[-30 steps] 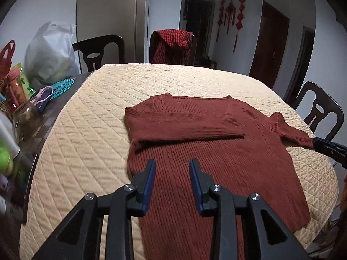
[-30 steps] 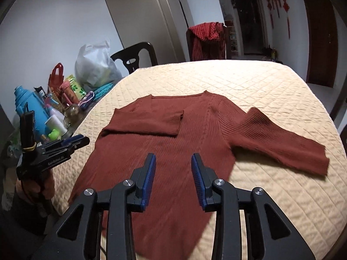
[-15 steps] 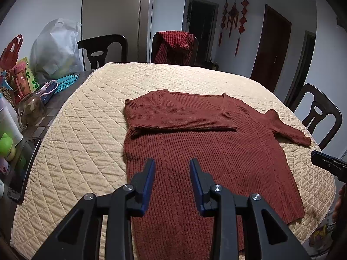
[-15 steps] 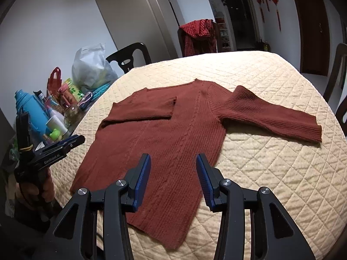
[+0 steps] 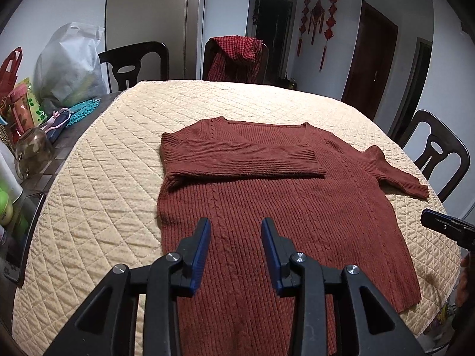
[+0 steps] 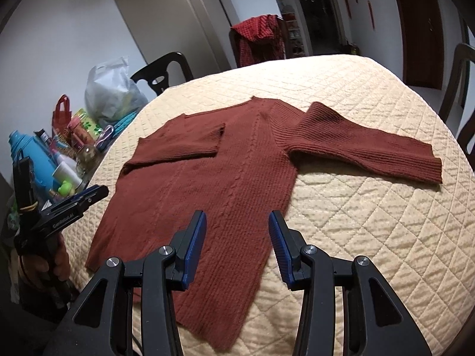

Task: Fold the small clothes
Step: 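Open both grippers and lift them off the folded sweater, then grasp the cuff of the other sleeve with the right gripper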

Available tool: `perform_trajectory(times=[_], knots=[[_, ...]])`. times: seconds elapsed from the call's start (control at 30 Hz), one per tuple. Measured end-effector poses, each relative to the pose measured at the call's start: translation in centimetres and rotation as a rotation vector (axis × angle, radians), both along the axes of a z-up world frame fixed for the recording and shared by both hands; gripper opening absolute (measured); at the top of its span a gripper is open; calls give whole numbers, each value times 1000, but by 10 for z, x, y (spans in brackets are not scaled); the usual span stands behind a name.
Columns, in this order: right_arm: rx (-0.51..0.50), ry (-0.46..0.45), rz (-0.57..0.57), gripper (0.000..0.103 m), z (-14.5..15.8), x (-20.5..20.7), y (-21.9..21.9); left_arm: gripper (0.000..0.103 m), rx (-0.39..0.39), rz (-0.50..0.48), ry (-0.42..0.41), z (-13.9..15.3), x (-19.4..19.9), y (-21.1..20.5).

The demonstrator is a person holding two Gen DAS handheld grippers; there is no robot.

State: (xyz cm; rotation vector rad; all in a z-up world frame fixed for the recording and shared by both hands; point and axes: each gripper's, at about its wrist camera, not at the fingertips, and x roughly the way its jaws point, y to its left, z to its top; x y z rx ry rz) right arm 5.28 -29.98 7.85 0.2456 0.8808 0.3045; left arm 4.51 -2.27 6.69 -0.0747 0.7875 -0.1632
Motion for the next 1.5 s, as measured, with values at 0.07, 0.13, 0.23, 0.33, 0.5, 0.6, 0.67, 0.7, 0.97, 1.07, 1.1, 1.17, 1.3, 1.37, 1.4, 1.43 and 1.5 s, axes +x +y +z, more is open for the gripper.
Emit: perform_trajectory(times=[0.07,0.13,0.23,0.33,0.5,0.6,0.67,0.7,0.97,1.07,1.1,1.17,1.3,1.37,1.4,1.43,1.5], knots=[[13,13,-22,45,-3,4,-6,38,2,-4,5,-1,4,-1],[16,23,-49,45,-5,7,-11,38,5,-10,7,-2,9,-3],[16,37,-84,45,-9,11,-20,38,11,-21,13,-4,18,-6],[15,52,-123,45,-12,15,-31,38,16,-31,19,-6,27,-9],[28,77,-211,45,-19,22,-57,38,33,-50,22,-7,39,-17],[41,94,-266,45,-24,29,-77,38,37,-50,33,-11,47,-19],[49,106,-302,45,-27,34,-89,38,40,-48,44,-15,52,-20],[52,113,-327,45,-29,37,-97,38,40,-49,49,-17,53,-21],[111,155,-479,45,-39,43,-137,38,36,-47,78,-27,60,-22],[136,152,-521,45,-38,48,-144,38,34,-44,93,-32,62,-22],[147,152,-537,45,-38,49,-147,38,33,-44,97,-33,62,-22],[183,150,-568,44,-39,51,-154,38,32,-42,105,-35,63,-22],[211,135,-647,44,-39,53,-166,38,29,-39,116,-40,64,-22],[206,132,-688,44,-38,52,-168,38,28,-38,116,-41,64,-22],[213,128,-700,41,-39,52,-171,38,27,-39,115,-41,64,-22],[211,128,-708,39,-39,53,-172,38,26,-39,115,-41,64,-22],[189,133,-724,17,-40,55,-174,39,25,-41,115,-42,64,-22]])
